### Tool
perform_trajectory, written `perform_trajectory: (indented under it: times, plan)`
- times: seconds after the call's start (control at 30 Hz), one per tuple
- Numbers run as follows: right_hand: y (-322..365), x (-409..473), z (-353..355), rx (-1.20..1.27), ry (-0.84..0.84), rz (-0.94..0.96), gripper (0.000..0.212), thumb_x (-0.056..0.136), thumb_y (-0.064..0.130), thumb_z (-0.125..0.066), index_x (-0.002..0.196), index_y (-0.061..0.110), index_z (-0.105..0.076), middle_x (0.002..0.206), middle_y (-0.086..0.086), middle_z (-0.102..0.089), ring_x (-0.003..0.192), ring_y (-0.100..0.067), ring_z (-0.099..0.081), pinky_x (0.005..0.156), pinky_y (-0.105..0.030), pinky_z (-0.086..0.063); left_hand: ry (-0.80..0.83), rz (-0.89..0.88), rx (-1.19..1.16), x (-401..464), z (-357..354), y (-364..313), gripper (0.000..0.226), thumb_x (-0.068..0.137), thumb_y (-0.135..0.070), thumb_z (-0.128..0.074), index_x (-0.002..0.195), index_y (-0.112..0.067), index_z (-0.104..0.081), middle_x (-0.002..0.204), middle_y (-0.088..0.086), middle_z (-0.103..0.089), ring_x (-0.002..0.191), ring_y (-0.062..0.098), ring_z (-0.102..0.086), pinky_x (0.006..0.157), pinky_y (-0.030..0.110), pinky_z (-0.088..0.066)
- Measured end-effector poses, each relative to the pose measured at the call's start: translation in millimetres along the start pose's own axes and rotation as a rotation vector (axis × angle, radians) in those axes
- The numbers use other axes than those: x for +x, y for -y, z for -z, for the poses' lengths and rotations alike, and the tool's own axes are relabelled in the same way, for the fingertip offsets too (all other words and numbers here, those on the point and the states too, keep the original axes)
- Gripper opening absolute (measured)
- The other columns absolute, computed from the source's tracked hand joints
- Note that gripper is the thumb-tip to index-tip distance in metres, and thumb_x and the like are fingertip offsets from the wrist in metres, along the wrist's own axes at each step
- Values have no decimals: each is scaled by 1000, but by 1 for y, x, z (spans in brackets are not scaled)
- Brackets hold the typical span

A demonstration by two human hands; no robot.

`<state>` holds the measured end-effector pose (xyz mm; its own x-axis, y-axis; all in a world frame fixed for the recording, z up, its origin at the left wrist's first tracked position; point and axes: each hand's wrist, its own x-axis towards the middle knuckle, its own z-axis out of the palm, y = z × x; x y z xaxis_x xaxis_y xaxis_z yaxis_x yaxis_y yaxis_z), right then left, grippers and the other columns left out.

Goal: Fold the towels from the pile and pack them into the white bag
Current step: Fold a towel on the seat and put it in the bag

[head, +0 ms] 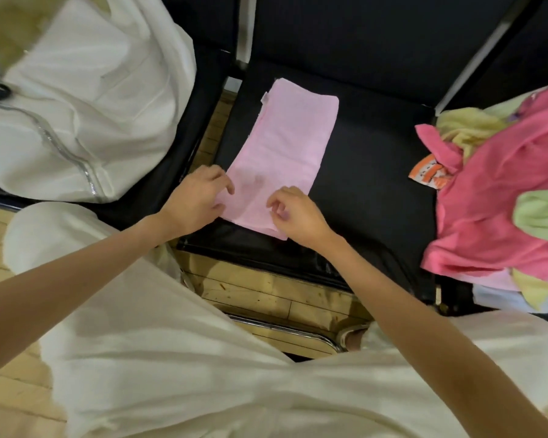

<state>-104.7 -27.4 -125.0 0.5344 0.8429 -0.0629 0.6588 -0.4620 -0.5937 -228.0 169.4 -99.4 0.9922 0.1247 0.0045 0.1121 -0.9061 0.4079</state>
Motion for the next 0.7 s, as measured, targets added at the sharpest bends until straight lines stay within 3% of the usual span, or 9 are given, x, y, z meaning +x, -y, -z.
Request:
perform_trajectory:
  times: [0.07,0.17,0.27,0.4,0.5,0.6,0.7]
  plan:
    - [-2,-22,1,-73,69,52,15,89,9,-55,100,10,-65,93,-1,-62,90,-15,-52,78,-31,-47,69,-143,-10,-4,-2,0,21,79,-2,-68,100,-7,-67,107,7,-63,100,27,-59,88,40,-50]
    - [-9,-42,5,-191,98,152,25,83,3,-55,104,8,-67,102,-3,-64,95,-20,-56,84,-36,-47,251,-147,-14,-9,-6,-1,29,86,-5,-62,115,-8,-65,121,4,-59,113,20,-55,100,26,-41]
    - [-13,-48,9,-305,118,190,38,77,4,-57,114,10,-65,110,-3,-63,102,-23,-56,86,-37,-44,296,-138,-1,-8,-9,-1,35,83,-3,-62,118,-6,-62,124,5,-54,117,19,-50,100,22,-35]
    - [-8,-40,3,-402,101,197,29,82,9,-56,108,11,-66,104,-4,-61,97,-24,-54,84,-30,-37,296,-114,59,-2,-9,-6,38,81,-15,-68,118,-8,-61,119,5,-55,112,22,-52,96,25,-39]
    - [-3,-35,1,-441,77,158,20,79,9,-55,95,8,-66,95,-5,-60,90,-25,-53,77,-28,-30,247,-119,141,0,-14,-14,52,80,-44,-67,120,-12,-62,112,8,-58,103,27,-55,91,36,-47]
    - [-2,-37,6,-376,67,73,20,77,11,-55,94,9,-65,91,-4,-60,84,-21,-53,73,-26,-31,175,-159,216,0,-22,-18,56,78,-59,-60,113,-16,-66,101,8,-58,92,29,-55,79,39,-48]
    - [-7,-45,17,-113,64,-100,18,77,12,-61,93,9,-67,85,0,-61,75,-15,-54,62,-20,-36,181,-146,153,2,-25,-27,39,80,-42,-71,110,-16,-65,99,5,-57,92,26,-53,80,39,-46]
